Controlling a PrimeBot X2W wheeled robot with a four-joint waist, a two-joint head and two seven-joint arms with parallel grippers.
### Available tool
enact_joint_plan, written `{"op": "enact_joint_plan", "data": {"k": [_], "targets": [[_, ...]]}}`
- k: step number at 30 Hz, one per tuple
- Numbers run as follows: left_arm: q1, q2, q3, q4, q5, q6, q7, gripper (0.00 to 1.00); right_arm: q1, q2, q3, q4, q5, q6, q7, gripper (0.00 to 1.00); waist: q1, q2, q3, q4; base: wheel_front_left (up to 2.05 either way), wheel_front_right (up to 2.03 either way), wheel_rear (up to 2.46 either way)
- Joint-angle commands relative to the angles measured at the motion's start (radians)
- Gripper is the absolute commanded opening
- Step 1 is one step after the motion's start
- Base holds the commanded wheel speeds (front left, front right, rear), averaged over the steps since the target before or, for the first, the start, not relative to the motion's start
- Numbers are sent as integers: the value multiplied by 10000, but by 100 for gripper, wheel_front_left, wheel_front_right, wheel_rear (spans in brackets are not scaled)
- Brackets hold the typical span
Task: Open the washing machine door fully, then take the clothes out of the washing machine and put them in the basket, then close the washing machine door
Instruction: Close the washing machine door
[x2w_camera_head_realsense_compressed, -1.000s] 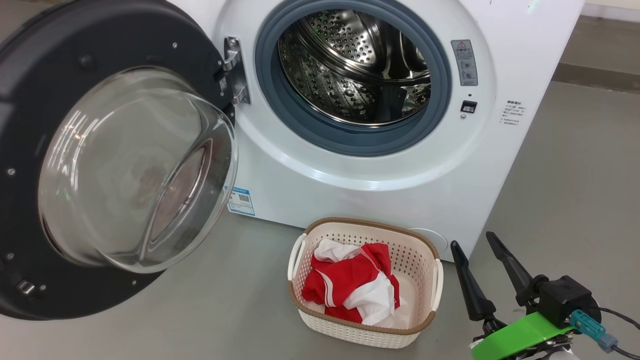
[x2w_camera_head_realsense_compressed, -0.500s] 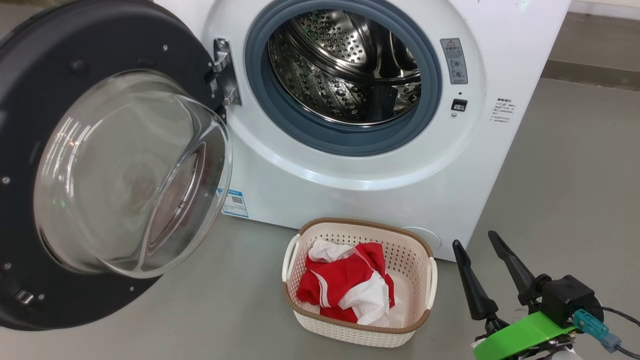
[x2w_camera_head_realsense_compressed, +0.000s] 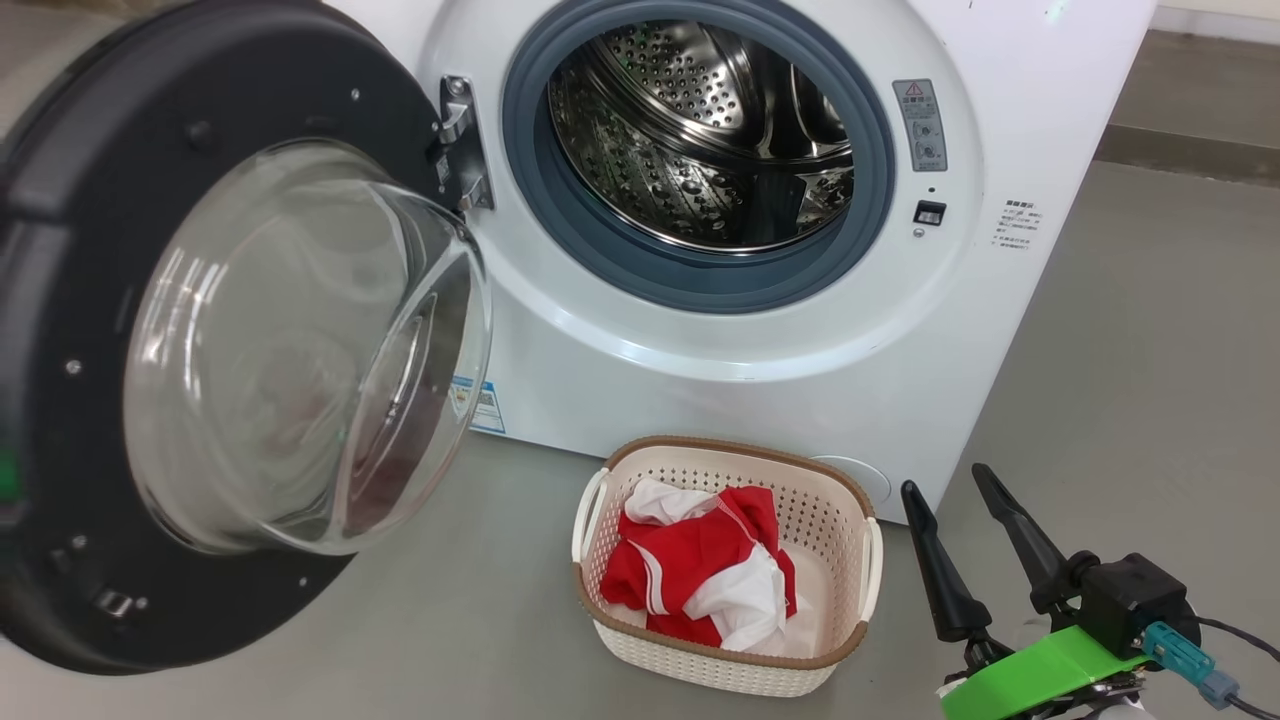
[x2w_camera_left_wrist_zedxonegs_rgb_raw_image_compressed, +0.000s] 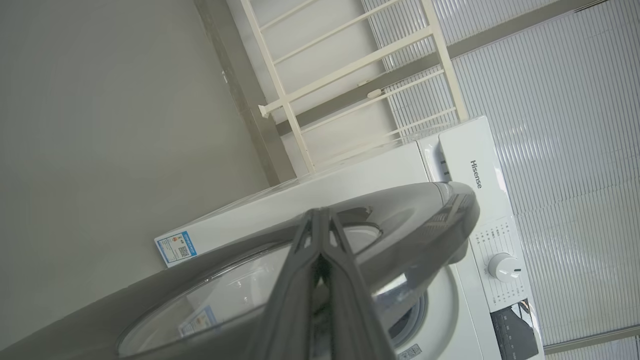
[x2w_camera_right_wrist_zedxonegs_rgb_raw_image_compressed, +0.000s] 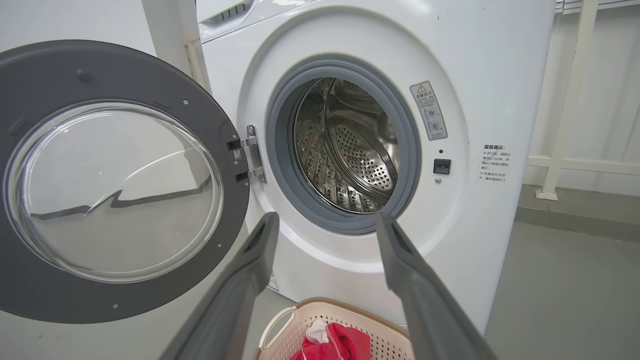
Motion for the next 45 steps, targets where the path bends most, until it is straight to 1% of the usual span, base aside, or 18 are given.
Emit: {"op": "enact_joint_plan", "data": {"k": [1, 8, 15, 20, 26, 34, 41, 42, 43, 45], "targets": [[281, -45, -53, -294, -139, -98, 319, 0, -180, -60, 142, -285, 113, 62, -65, 100, 0, 0, 3, 19, 0, 0, 0], [957, -907, 82, -1855, -826, -61, 1113, 0, -167, 10, 98, -258, 175, 62, -65, 100, 0, 0, 33, 79, 0, 0, 0], [1500, -1628, 124, -3576, -1408, 236, 1784, 0, -200, 51, 90, -234, 161, 62, -65, 100, 0, 0, 122, 113, 0, 0, 0], [2016, -1927, -52, -4825, -1749, 541, 2092, 0, -259, 74, 73, -226, 148, 62, -65, 100, 0, 0, 196, 104, 0, 0, 0], [2524, -2027, -500, -5763, -2379, 948, 2233, 0, -321, 94, 70, -211, 163, 62, -65, 100, 0, 0, 292, 73, 0, 0, 0], [3491, -2035, -1833, -6669, -3596, 1446, 1550, 0, -386, 114, 78, -186, 176, 62, -65, 100, 0, 0, 361, -117, 0, 0, 0], [4192, -2036, -2919, -7456, -4396, 1665, 846, 0, -412, 123, 27, -153, 170, 62, -65, 100, 0, 0, 334, -302, 0, 0, 0], [4192, -2036, -2919, -7456, -4396, 1665, 846, 0, -412, 123, 27, -153, 170, 62, -65, 100, 0, 0, 334, -302, 0, 0, 0], [4354, -2036, -3214, -7636, -4601, 1710, 695, 0, -417, 126, 35, -145, 168, 62, -65, 100, 0, 0, 314, -370, 0, 0, 0], [4442, -2036, -3349, -7728, -4656, 1731, 608, 0, -419, 127, 44, -145, 168, 62, -65, 100, 0, 0, 307, -410, 0, 0, 0]]}}
